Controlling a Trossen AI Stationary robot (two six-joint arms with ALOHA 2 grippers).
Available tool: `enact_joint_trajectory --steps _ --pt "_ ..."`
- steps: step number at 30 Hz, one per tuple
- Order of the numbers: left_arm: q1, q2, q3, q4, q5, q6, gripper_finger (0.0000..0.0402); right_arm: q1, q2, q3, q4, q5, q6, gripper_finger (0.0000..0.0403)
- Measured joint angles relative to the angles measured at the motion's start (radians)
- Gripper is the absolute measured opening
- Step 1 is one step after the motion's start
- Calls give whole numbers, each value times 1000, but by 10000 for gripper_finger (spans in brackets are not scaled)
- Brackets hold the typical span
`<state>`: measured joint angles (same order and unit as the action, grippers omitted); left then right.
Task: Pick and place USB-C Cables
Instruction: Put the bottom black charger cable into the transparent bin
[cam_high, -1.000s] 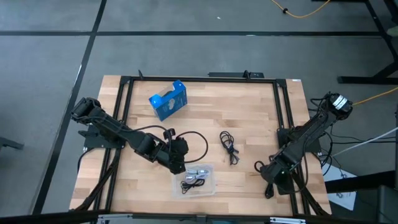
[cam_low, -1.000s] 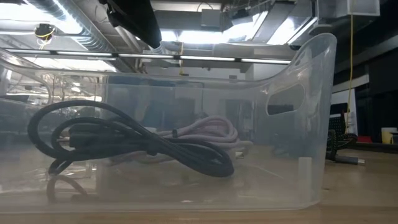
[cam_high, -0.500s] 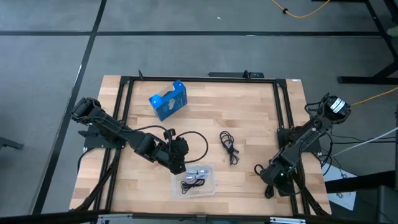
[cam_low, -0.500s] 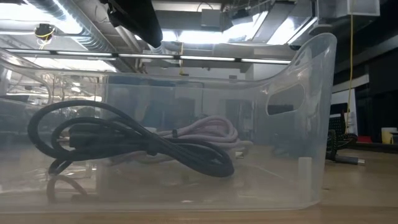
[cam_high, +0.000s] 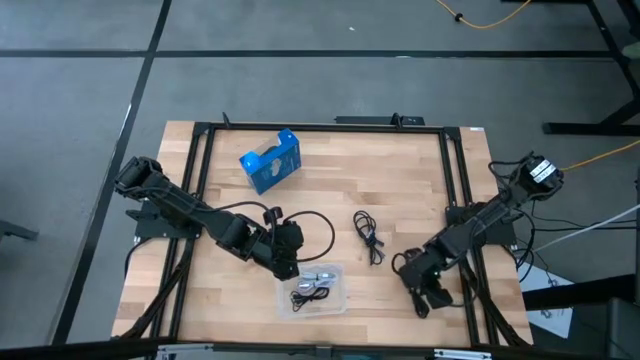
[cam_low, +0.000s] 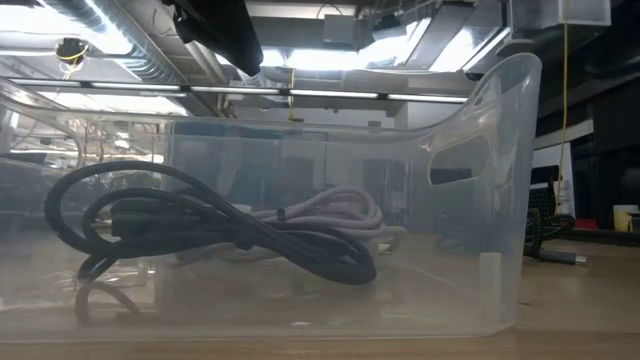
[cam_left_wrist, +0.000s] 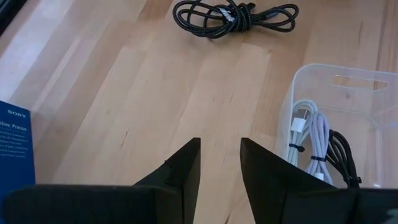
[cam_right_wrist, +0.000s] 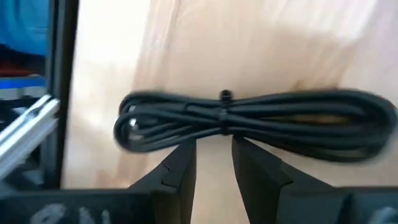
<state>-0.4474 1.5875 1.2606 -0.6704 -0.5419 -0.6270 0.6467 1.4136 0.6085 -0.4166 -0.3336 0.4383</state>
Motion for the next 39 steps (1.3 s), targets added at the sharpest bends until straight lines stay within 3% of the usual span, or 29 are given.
enact_joint_trajectory --steps 7,14,19,26,30,33,36,39 --pt "0 0 0 1 0 0 105 -55 0 56 -26 222 -107 108" --pt "0 0 0 1 0 0 105 -76 0 134 -148 339 -87 108" --pt "0 0 0 1 0 0 105 -92 0 157 -183 251 93 108" --pt "0 0 0 2 0 -2 105 -126 3 157 -153 318 455 108" --pt "0 0 0 2 0 -3 105 -127 3 157 -204 276 470 108" --pt "0 0 0 2 0 -3 105 -114 3 156 -229 147 421 108" --pt "0 0 0 3 0 -3 105 -87 3 156 -166 30 358 108" --pt "0 0 0 12 -5 -3 105 -63 7 156 -50 -8 287 108"
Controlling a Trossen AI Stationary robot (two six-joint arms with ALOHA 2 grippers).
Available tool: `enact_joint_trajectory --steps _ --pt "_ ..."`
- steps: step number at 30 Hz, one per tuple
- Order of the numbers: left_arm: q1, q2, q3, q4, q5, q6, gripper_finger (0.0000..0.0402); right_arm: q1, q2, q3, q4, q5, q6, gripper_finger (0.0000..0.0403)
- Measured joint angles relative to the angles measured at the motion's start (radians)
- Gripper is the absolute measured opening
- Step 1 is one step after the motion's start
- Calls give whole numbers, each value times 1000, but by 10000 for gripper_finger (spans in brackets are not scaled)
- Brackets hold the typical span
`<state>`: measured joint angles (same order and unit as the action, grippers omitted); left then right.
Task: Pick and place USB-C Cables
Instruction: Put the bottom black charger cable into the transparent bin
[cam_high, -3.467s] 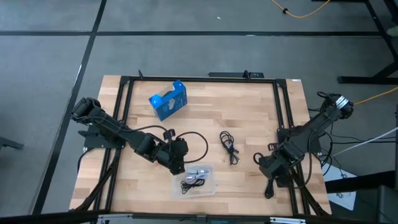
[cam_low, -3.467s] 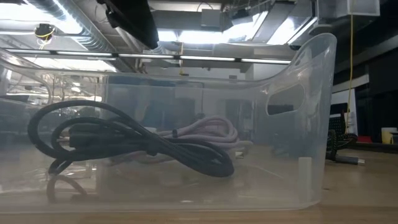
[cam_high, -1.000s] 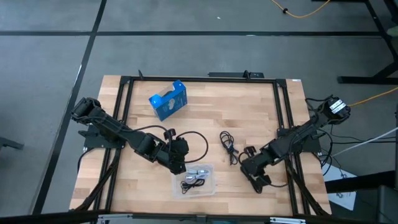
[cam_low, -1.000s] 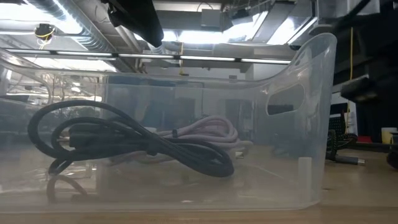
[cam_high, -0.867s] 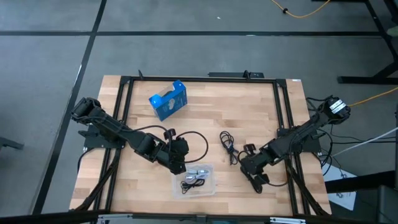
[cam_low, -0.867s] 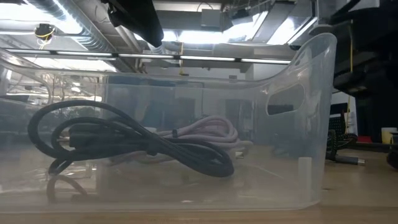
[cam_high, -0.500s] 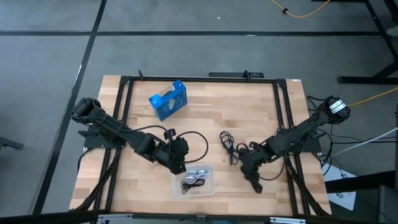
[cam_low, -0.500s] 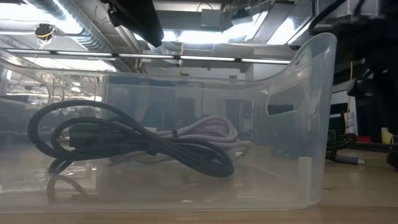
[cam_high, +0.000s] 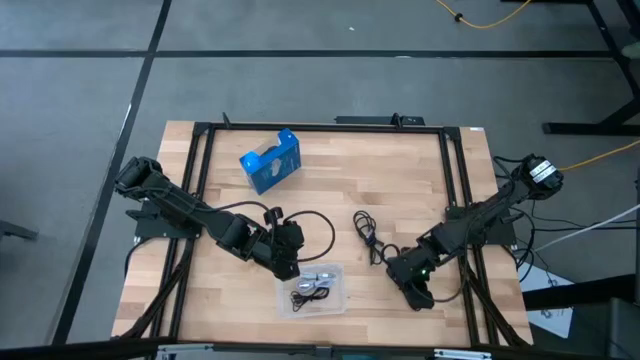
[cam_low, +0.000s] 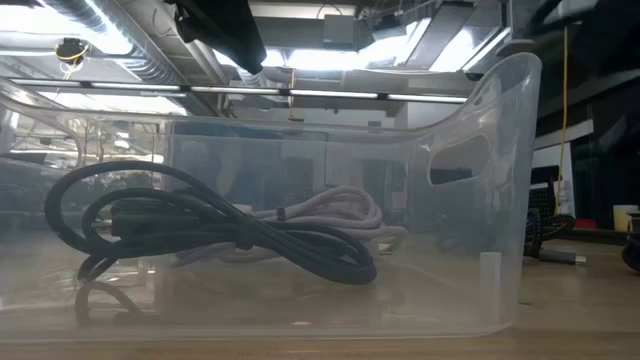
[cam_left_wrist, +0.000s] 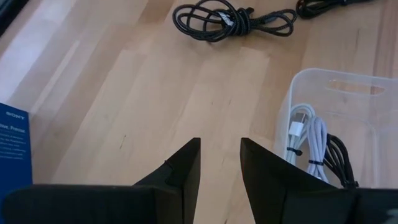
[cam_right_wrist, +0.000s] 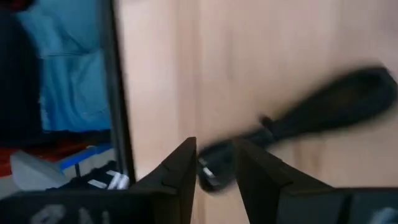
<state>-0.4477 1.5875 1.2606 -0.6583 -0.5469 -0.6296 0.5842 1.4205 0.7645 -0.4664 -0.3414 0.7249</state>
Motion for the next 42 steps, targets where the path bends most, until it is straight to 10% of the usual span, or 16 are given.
enact_joint_trajectory --steps 24,42 --pt "0 0 0 8 -21 -16 105 -117 160 0 -53 -121 -181 108" --pt "-1 13 -1 10 -35 -45 105 -268 160 1 -219 319 -232 108"
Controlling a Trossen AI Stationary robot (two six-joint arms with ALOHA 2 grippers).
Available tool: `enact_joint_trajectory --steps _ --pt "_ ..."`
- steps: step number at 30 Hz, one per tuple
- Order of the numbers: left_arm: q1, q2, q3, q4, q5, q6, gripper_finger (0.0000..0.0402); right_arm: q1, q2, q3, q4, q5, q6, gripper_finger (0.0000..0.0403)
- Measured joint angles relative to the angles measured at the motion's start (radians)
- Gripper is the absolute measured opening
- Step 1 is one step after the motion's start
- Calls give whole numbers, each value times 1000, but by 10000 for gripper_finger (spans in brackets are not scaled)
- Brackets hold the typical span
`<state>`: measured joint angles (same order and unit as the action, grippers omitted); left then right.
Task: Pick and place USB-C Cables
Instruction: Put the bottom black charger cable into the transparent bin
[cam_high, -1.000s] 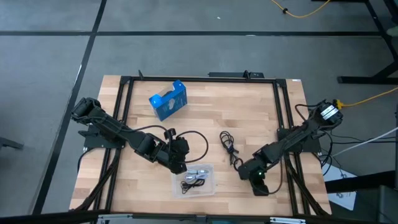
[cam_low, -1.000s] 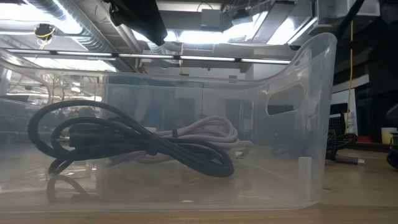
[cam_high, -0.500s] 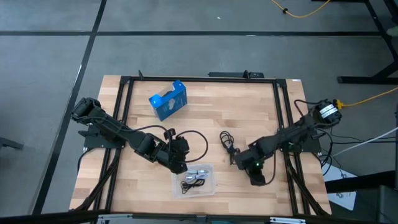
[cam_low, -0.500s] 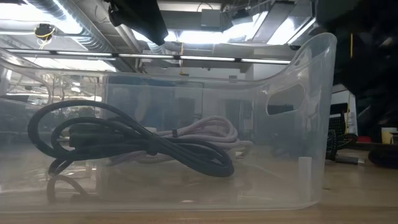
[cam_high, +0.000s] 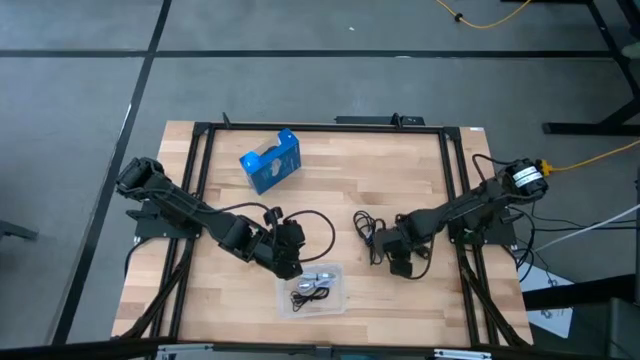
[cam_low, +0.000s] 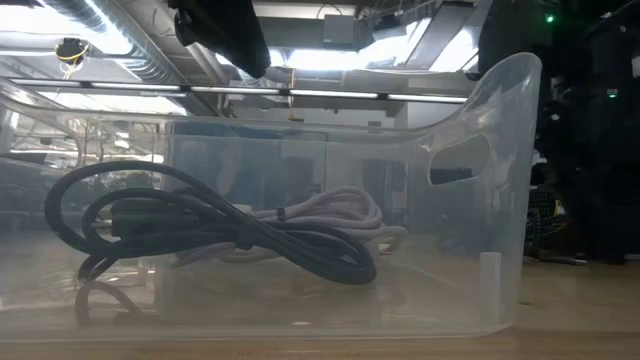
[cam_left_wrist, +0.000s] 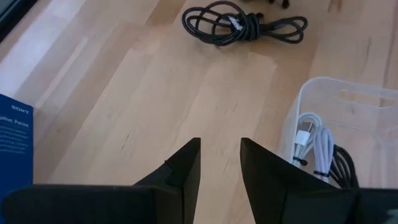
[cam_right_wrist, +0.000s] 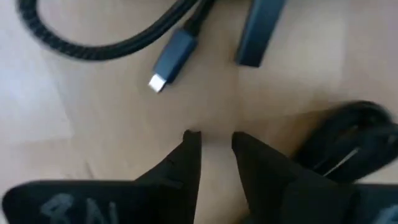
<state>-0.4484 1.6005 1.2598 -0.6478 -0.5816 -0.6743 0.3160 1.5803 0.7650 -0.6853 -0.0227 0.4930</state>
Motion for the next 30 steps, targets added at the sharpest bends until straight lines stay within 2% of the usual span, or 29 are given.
enact_joint_trajectory --steps 4,7,14,21,30 --pt "0 20 0 -1 -4 3 105 -9 5 28 -48 40 31 108" --pt "0 36 3 15 -7 3 105 -9 5 104 -168 79 38 108" --pt "0 50 0 7 -10 3 105 72 2 272 -483 246 144 108" --pt "0 50 0 10 -10 3 105 165 -6 214 -546 230 295 108" --pt "1 49 0 11 -11 3 105 168 -7 99 -480 223 389 108"
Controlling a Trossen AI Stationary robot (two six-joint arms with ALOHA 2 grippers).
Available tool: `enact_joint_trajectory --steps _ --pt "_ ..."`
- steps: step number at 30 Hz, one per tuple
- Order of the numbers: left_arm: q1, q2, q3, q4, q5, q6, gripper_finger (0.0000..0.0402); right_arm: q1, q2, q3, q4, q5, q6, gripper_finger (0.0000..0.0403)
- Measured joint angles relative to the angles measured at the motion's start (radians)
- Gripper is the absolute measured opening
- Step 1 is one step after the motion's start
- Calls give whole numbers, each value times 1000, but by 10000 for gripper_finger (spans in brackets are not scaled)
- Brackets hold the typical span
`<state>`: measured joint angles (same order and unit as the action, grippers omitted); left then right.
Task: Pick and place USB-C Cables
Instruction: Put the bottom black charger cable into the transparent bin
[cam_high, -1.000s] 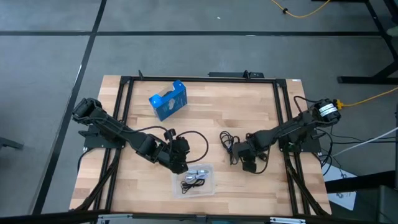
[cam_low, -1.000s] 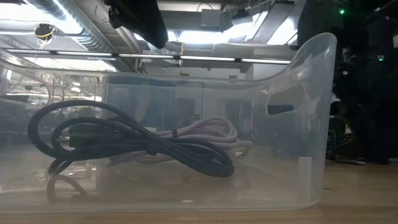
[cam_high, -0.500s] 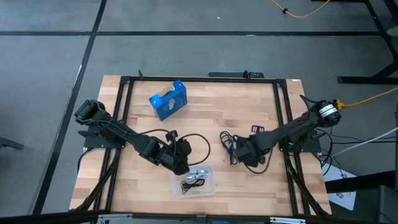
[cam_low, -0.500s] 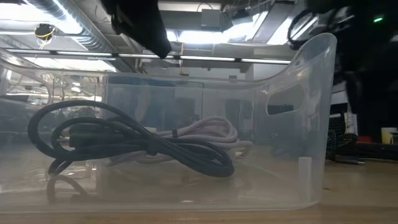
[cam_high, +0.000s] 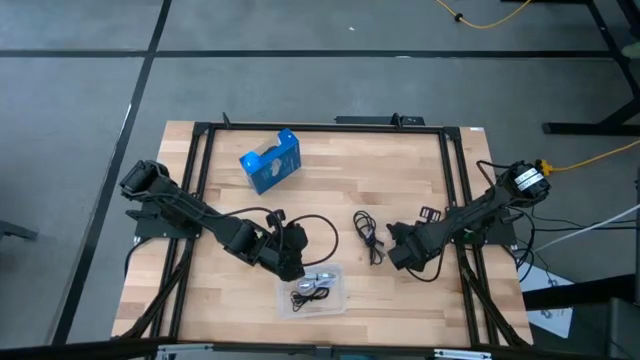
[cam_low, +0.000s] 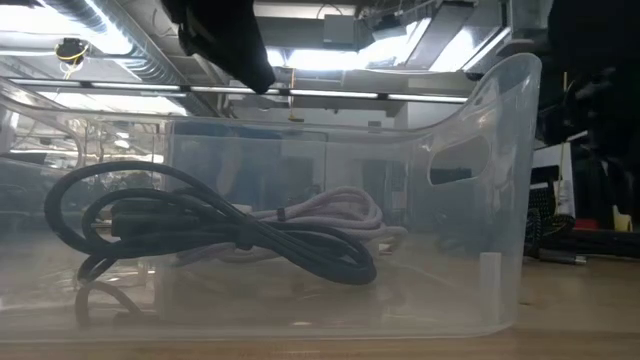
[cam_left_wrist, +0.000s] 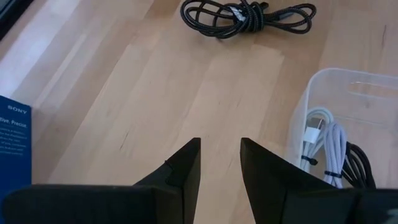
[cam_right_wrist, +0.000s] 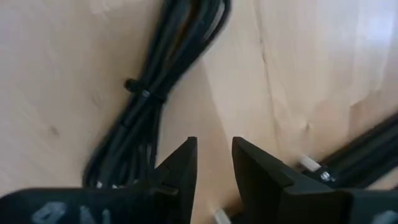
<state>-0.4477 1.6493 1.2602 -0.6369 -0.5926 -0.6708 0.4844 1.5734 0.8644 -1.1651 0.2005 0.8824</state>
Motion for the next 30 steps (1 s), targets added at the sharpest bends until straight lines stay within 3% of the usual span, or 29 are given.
enact_joint_trajectory --steps 9,18,24,30 --pt "0 -1 0 0 0 0 105 -35 -1 80 22 39 -74 108" --pt "0 -1 0 0 0 0 105 -57 -1 150 17 -112 -113 108" --pt "0 -1 0 0 -1 -7 105 -57 -1 198 29 -40 -175 108" --pt "0 -1 0 0 1 -26 105 -53 -1 197 40 -37 -188 108"
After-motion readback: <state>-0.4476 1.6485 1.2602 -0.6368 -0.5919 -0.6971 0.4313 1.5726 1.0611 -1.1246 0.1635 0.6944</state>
